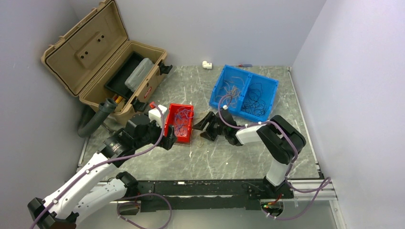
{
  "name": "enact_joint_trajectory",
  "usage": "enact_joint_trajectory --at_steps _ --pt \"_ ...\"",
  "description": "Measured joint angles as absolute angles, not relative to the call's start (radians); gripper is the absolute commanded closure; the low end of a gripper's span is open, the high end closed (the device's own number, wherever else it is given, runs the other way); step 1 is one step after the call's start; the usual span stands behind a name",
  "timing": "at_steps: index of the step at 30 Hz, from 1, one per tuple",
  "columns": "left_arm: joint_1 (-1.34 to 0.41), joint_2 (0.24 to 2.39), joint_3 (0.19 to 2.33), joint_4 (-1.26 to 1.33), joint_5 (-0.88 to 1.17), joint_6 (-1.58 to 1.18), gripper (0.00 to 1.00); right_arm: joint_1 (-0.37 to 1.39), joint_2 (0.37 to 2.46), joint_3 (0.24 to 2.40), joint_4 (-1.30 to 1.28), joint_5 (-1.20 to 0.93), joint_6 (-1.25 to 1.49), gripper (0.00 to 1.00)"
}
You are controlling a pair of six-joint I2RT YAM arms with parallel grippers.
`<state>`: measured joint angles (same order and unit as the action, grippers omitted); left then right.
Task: Untangle the cables
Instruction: Pick up the cable at the center of the board.
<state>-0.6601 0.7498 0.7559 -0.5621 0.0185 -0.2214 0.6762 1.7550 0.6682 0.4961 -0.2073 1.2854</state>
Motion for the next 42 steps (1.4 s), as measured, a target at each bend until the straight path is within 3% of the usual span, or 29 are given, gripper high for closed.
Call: enact_joint_trajectory --at_steps 4,19,23,26,27,42 --pt "-0.659 0.750 0.756 -0.562 0.018 -0.221 0.06 0.676 1.773 0.668 0.501 -0.209 1.290 0.51" --pt "-0.654 0.749 0.756 -0.567 0.017 -0.204 0.06 0.678 1.818 0.700 0.526 -0.220 1.291 0.49" --pt "-0.654 0.748 0.756 -0.567 0.017 -0.204 0.06 0.678 1.824 0.701 0.533 -0.224 1.288 0.72" --pt "-0.654 0.748 0.756 -0.568 0.017 -0.204 0.06 0.679 1.829 0.698 0.543 -0.231 1.288 0.97" --pt "-0.654 0.748 0.756 -0.568 0.017 -0.204 0.06 0.679 1.829 0.693 0.552 -0.232 1.290 1.00" --pt "-0.651 0.731 0.756 -0.585 0.017 -0.208 0.06 0.662 1.628 0.559 0.535 -0.219 1.259 1.00"
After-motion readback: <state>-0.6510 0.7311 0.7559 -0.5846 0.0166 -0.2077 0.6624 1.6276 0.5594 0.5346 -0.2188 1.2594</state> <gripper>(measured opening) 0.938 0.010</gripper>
